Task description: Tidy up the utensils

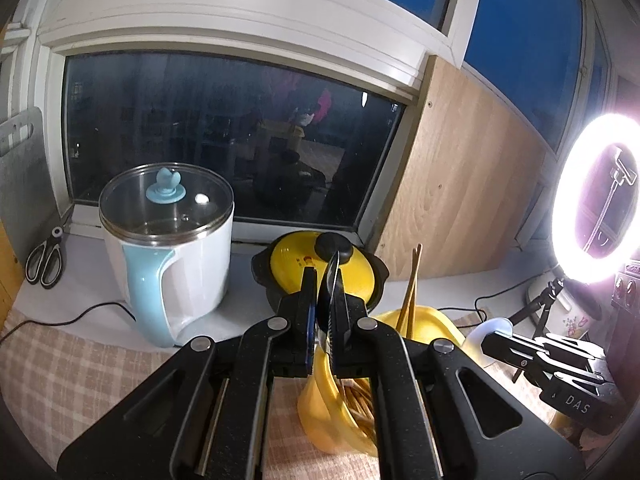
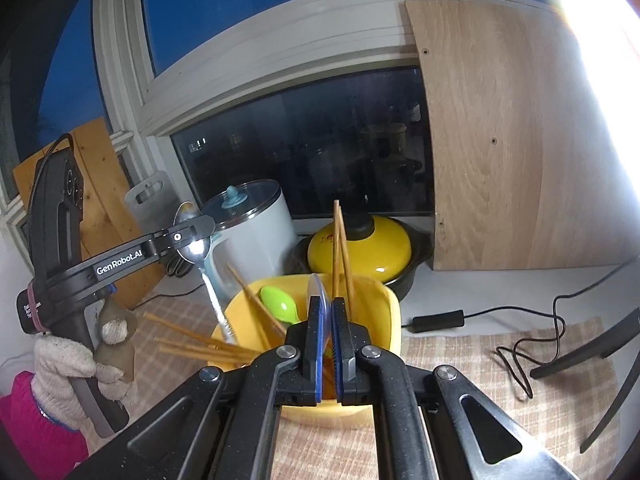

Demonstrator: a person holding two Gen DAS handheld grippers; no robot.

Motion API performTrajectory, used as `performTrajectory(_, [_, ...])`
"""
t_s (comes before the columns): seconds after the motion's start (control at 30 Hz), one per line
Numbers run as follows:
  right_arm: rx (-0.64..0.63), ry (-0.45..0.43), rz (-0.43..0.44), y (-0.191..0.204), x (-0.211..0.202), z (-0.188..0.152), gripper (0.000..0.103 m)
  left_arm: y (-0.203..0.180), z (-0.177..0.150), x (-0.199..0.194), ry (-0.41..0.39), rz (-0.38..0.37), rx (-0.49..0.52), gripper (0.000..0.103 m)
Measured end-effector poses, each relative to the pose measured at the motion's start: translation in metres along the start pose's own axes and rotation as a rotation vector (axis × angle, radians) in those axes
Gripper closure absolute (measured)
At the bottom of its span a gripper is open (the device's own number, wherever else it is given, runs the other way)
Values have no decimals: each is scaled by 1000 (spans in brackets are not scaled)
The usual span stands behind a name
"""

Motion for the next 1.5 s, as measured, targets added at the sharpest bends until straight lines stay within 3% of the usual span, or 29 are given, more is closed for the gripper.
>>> performTrajectory(0.23, [5, 11, -7, -3, -6, -5, 101, -8, -5, 0, 21, -19, 0, 99])
performTrajectory(0.37, [7, 15, -2, -4, -10, -6, 98, -10, -5, -3, 15, -12, -4, 83])
performTrajectory(0.47, [-1, 3, -4, -3, -15, -6, 82, -10, -3, -9, 7, -1, -3, 83])
performTrajectory(0.77, [-39, -5, -3, 2, -35, -13, 81, -22, -7, -36, 0, 31, 30, 83])
performTrajectory(1.17, [-44, -8, 0, -8, -71, -27, 75, -75, -40, -68, 41, 44, 103, 82])
performTrajectory(1.27, [-44, -8, -13, -16, -82, -33, 69, -91, -48, -77, 45, 46, 108, 67])
performTrajectory(1.3, [-42, -9, -17, -18, -86, -34, 61, -95, -50, -80, 43, 46, 109, 62])
performTrajectory(1.33, [-37, -17, -26, -23, -92, -35, 52, -102, -53, -84, 40, 45, 111, 62])
performTrajectory(1.4, [-39, -29, -37, -28, -100, -37, 46, -111, -56, -89, 41, 48, 113, 60])
performTrajectory(1.5, [-53, -46, -58, -37, -115, -40, 35, -124, -61, -98, 38, 55, 120, 40])
Point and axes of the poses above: each gripper's, at about its wrist camera, not at the fingertips, and x roughly the way its jaws point, y to its left, z to its top, the point moved 6 cm from there along x, roughly the way its jaws point, and after that the axes turned 14 degrees about -z, right-handed, at the moved point
